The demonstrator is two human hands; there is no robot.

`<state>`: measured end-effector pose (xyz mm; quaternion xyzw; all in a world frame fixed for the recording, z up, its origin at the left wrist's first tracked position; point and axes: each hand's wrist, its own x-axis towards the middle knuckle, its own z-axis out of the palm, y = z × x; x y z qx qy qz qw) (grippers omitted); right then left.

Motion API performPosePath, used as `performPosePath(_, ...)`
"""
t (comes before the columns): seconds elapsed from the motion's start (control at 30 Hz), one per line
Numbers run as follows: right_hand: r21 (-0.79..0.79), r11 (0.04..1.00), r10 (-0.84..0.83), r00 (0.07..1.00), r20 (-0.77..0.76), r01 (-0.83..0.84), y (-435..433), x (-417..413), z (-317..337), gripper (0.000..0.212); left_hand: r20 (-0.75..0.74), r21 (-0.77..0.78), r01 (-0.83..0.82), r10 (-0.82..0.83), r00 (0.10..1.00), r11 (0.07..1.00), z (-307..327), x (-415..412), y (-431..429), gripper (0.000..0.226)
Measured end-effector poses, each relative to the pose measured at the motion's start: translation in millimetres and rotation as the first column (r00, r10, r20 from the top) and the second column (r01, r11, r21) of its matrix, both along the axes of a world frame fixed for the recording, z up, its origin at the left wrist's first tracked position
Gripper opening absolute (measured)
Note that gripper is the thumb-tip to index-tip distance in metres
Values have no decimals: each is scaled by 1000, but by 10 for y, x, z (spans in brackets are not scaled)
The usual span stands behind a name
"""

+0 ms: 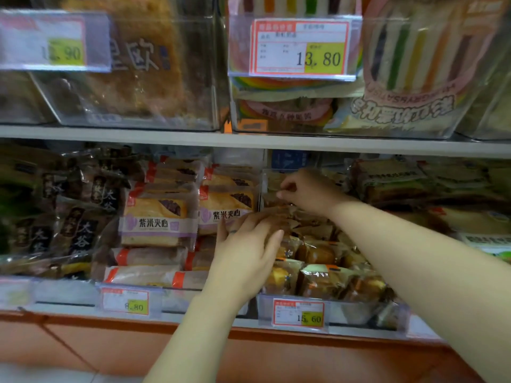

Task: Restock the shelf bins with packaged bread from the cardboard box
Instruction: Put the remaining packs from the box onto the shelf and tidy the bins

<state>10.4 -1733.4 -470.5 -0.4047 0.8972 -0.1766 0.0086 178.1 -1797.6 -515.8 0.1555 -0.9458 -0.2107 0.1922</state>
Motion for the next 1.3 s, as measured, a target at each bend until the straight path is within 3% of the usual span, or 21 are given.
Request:
performPosePath(0.17, -3, 1000, 11, 1000, 9, -11, 211, 502, 91, 39, -117, 13, -99, 100, 988, 995, -177, 382, 47, 39)
performPosePath(0.33, -14, 981, 190, 977, -97, -192, 165, 990, 24, 35, -50, -46, -244, 242, 969, 969, -136, 854, -207, 38)
performPosePath(0.47, 127, 949, 308, 937, -163, -289, -97, 1292, -67, 45, 57, -62, -330, 333, 941, 942, -229, 1126, -414, 43)
performPosePath(0.63, 195, 957, 245, 959, -139, -216, -506, 1221, -134, 82, 72, -66, -346, 350, 934, 936, -273, 1157, -606, 44)
performPosePath(0.77, 331, 932, 214, 962, -168, -149, -717, 1067, -254, 97, -42, -104, -343, 340, 939, 934, -268, 1082, -773, 42)
performPosePath(0.9, 416, 895, 256, 949, -184, -161, -739, 1016, -246, 93, -138, -171, -316, 295, 945, 933, -230, 875, -943, 37)
performPosePath(1.07, 197, 972, 166, 969, -186, -129, -873, 842, -54, 89, -46, -319, -285, 285, 957, 904, -94, 576, -1171, 49)
performPosePath(1.13, 237, 964, 161, 975, -155, -121, -989, 778, -85, 89, 21, -340, -268, 293, 956, 901, -106, 494, -1269, 57)
performPosePath(1.3, 326, 927, 248, 956, -154, -188, -1033, 817, -200, 89, 21, -340, -251, 274, 962, 906, -284, 513, -1457, 59)
